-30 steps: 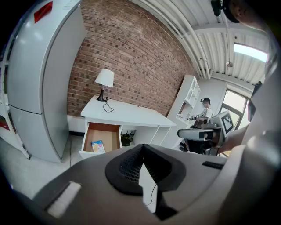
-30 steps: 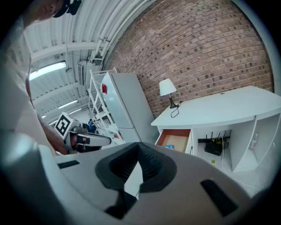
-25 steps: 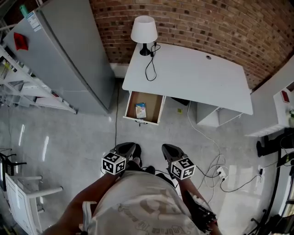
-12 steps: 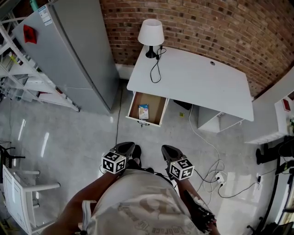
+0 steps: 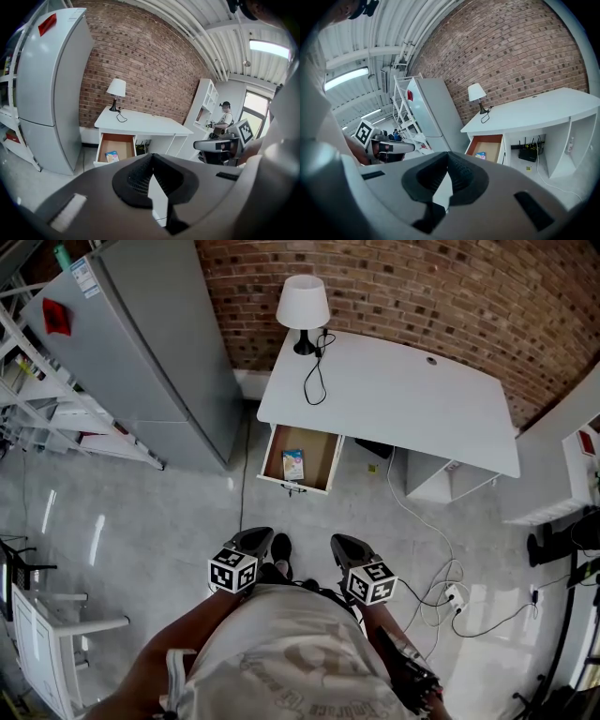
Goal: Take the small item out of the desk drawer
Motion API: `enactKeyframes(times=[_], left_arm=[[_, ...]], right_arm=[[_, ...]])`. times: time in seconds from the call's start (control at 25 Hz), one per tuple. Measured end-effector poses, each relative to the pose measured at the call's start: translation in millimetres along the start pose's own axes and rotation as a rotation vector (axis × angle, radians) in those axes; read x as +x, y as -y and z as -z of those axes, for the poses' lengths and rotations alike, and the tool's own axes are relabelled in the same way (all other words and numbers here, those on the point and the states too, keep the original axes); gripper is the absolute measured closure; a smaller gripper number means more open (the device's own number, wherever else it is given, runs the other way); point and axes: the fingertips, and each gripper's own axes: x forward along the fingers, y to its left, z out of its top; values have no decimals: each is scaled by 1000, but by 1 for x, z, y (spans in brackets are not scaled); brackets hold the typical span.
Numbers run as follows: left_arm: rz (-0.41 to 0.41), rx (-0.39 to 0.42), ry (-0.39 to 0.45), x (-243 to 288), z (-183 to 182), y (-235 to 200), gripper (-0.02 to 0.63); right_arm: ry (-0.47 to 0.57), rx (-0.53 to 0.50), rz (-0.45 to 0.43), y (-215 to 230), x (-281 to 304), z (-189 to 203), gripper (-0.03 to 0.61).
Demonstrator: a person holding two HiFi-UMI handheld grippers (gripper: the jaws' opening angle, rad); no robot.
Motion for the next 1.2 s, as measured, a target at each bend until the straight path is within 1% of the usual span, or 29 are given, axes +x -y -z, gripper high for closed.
enactKeyframes(times=[0.28, 0.48, 0.76, 0.96, 1.2], left_arm=[[5, -12, -10, 4, 3, -7, 607], [36, -8, -20, 15, -2, -19, 607], [62, -4, -32, 25, -20, -56, 607], [88, -5, -42, 31, -35, -90, 607], [114, -13, -45, 39, -47, -125, 607]], right_arm=[[-1, 13, 18, 0, 3, 1, 574], [-12, 26, 50, 4, 12, 1, 574], [-16, 35, 95, 4, 47, -15, 572], [-21, 37, 149, 6, 78, -31, 573], [-39, 44, 189, 1, 109, -41, 572]])
